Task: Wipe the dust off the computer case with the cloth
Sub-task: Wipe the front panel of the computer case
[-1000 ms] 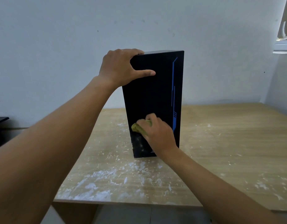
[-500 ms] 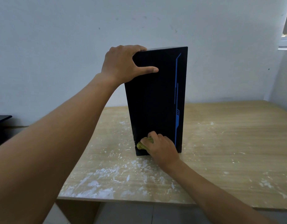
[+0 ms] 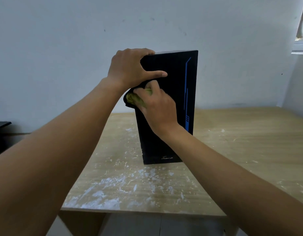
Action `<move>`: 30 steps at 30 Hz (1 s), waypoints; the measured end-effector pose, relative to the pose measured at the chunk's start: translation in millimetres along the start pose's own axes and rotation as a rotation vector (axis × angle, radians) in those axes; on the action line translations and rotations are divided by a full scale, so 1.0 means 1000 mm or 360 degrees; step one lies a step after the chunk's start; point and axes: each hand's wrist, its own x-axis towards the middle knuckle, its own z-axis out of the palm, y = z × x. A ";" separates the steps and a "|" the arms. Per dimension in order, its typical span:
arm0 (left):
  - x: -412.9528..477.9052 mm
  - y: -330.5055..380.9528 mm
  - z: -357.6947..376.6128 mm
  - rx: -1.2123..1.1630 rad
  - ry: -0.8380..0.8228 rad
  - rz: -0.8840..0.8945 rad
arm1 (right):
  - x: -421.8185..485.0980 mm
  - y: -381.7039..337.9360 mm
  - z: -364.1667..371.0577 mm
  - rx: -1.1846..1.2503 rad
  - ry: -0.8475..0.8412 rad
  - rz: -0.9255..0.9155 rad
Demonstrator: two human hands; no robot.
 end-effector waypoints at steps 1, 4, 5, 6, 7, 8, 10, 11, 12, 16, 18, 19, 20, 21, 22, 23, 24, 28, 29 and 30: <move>0.000 0.000 0.000 -0.0004 -0.0001 -0.0002 | 0.001 -0.001 0.001 -0.0019 -0.0011 -0.0006; 0.000 0.000 0.000 -0.0010 0.0004 0.0005 | -0.004 0.000 0.003 -0.0033 -0.0043 -0.0038; -0.001 0.000 0.000 -0.0009 0.0001 0.0001 | -0.008 0.001 0.003 -0.0027 -0.0057 -0.0052; -0.001 0.000 -0.001 -0.0009 -0.0003 -0.0004 | -0.012 0.001 0.004 -0.0027 -0.0076 -0.0072; -0.001 0.001 -0.001 -0.0007 -0.0005 -0.0006 | -0.018 0.002 0.005 -0.0037 -0.0099 -0.0094; 0.000 0.001 -0.001 -0.0005 -0.0009 -0.0007 | -0.025 0.002 0.007 -0.0057 -0.0123 -0.0115; -0.001 0.001 -0.002 -0.0002 -0.0017 -0.0010 | -0.044 0.005 0.012 -0.0109 -0.0179 -0.0150; -0.001 0.001 -0.002 -0.0001 -0.0019 -0.0006 | -0.055 0.006 0.014 -0.0137 -0.0215 -0.0166; -0.001 0.000 -0.002 -0.0003 -0.0023 -0.0002 | -0.066 0.008 0.016 -0.0154 -0.0252 -0.0182; 0.000 -0.001 -0.001 -0.0006 -0.0017 0.0000 | -0.105 0.014 0.020 -0.0118 -0.0364 -0.0250; 0.000 -0.002 0.000 -0.0003 -0.0013 -0.0001 | -0.122 0.017 0.020 -0.0096 -0.0408 -0.0295; 0.000 -0.002 0.000 -0.0005 -0.0012 -0.0002 | -0.129 0.019 0.020 -0.0097 -0.0436 -0.0317; 0.000 -0.002 0.000 -0.0010 -0.0012 -0.0003 | -0.137 0.020 0.021 -0.0102 -0.0469 -0.0336; 0.000 -0.002 0.000 -0.0015 -0.0010 -0.0002 | -0.143 0.022 0.022 -0.0108 -0.0508 -0.0353; 0.000 -0.002 0.000 -0.0020 -0.0010 -0.0002 | -0.148 0.023 0.023 -0.0117 -0.0548 -0.0374; 0.001 -0.002 0.000 -0.0022 -0.0011 -0.0003 | -0.152 0.024 0.024 -0.0127 -0.0592 -0.0396; 0.001 -0.002 0.000 -0.0023 -0.0014 -0.0005 | -0.156 0.024 0.023 -0.0135 -0.0638 -0.0415; 0.001 -0.002 0.000 -0.0018 -0.0026 -0.0010 | -0.162 0.021 0.021 -0.0172 -0.0786 -0.0422; 0.001 -0.002 0.000 -0.0020 -0.0023 -0.0008 | -0.163 0.021 0.021 -0.0175 -0.0798 -0.0414; 0.001 -0.002 0.000 -0.0021 -0.0019 -0.0008 | -0.163 0.021 0.022 -0.0174 -0.0796 -0.0407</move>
